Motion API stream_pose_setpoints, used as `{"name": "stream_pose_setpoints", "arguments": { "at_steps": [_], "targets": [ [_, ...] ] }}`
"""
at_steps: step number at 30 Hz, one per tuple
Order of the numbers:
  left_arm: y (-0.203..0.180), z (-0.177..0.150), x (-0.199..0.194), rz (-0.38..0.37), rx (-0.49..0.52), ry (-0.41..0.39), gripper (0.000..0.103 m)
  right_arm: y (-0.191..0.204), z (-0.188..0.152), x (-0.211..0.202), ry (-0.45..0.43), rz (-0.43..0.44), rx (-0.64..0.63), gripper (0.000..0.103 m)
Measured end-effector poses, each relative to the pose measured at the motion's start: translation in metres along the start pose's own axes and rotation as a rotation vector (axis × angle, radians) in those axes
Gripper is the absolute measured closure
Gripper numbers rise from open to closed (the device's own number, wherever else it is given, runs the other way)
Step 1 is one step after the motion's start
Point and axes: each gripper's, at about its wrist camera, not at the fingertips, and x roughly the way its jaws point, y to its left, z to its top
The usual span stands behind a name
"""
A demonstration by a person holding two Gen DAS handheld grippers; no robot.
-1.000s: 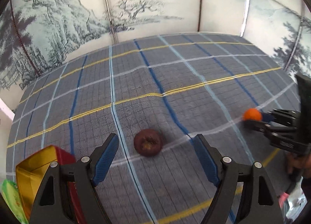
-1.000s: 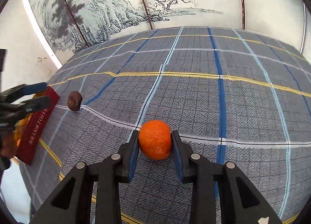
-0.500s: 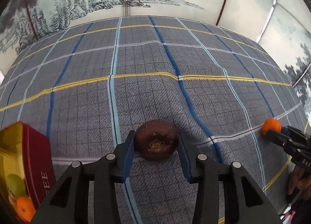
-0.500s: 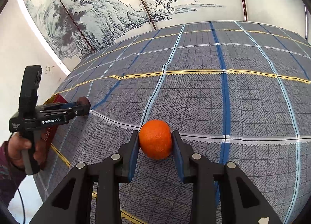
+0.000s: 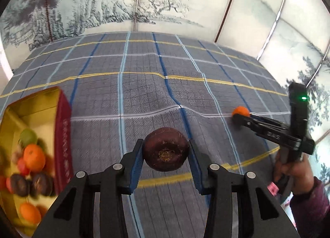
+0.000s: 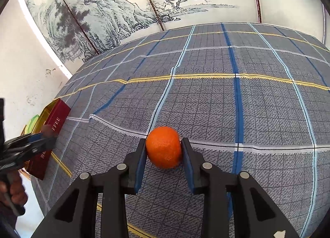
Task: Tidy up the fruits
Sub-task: 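Grasp the last dark brown fruit with the left gripper while the right gripper holds the tangerine, then carry the dark brown fruit into the tin and open the left gripper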
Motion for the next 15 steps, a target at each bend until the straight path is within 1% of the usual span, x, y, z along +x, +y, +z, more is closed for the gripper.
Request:
{"name": "stream_pose_setpoints", "arguments": {
  "at_steps": [6, 15],
  "targets": [
    [0.001, -0.015, -0.032, 0.027, -0.003, -0.053, 0.060, 0.003, 0.000, 0.001, 0.003, -0.019, -0.015, 0.073],
    [0.017, -0.030, -0.059, 0.094, -0.003, -0.100, 0.060, 0.011, 0.001, 0.002, 0.008, -0.065, -0.052, 0.073]
  ]
}}
